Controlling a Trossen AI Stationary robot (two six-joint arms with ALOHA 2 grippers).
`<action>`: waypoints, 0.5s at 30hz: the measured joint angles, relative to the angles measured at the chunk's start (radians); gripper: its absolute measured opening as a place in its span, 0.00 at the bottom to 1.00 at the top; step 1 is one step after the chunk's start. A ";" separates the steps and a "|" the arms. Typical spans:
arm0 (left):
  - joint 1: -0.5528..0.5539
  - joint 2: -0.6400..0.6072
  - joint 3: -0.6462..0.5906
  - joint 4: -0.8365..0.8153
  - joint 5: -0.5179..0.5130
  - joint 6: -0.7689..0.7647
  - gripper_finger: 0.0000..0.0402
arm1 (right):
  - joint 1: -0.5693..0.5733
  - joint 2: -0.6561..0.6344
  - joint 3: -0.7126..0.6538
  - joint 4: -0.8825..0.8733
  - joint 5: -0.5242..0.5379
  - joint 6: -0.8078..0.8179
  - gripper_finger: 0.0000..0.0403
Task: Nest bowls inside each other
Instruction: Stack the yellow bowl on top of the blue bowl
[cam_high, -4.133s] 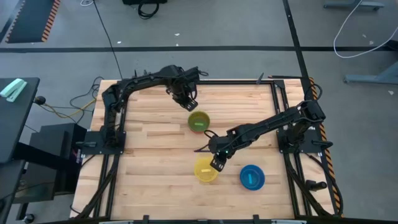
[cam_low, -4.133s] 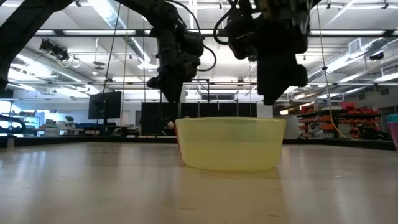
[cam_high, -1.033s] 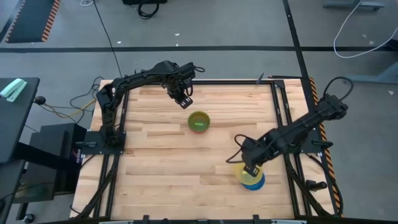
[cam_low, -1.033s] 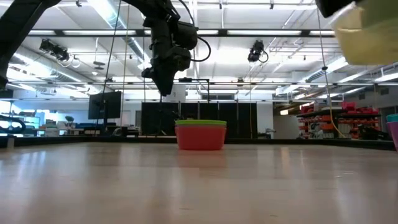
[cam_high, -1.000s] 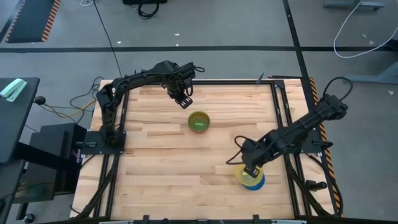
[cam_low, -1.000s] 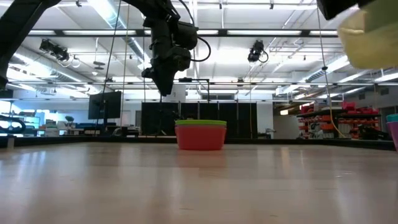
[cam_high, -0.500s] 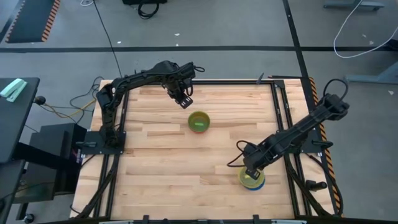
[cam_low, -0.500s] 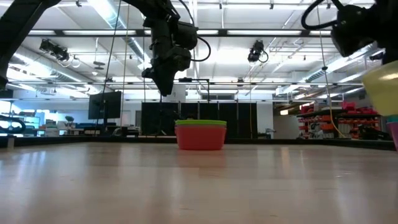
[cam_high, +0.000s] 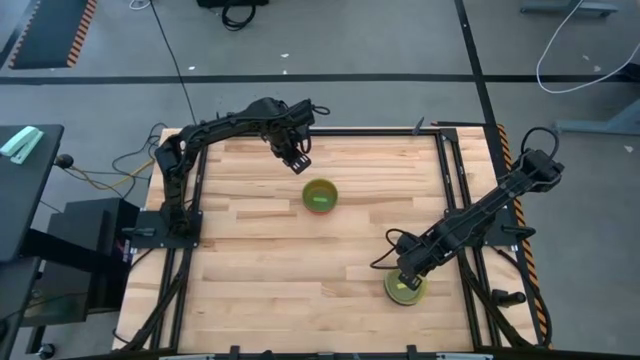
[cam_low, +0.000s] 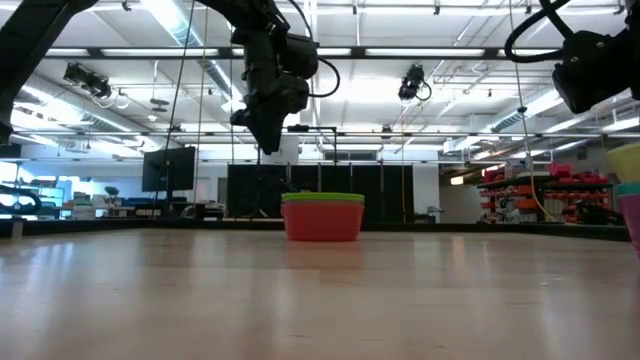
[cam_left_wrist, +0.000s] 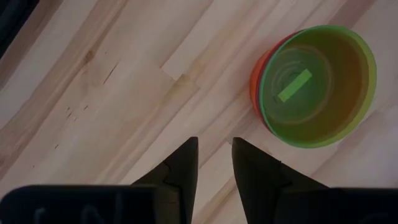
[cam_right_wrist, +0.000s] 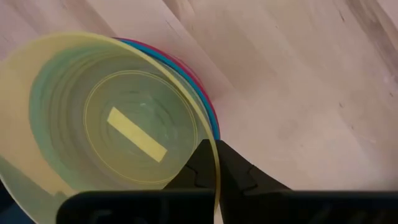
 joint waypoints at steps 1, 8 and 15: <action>0.000 0.000 0.000 0.002 0.000 -0.001 0.27 | 0.000 0.000 -0.001 0.001 0.000 0.000 0.01; 0.000 0.000 0.000 0.002 0.000 -0.007 0.27 | 0.000 0.000 -0.002 0.018 0.000 -0.016 0.08; 0.000 0.000 0.000 0.010 0.000 -0.008 0.27 | 0.000 0.000 0.010 0.027 0.000 -0.011 0.17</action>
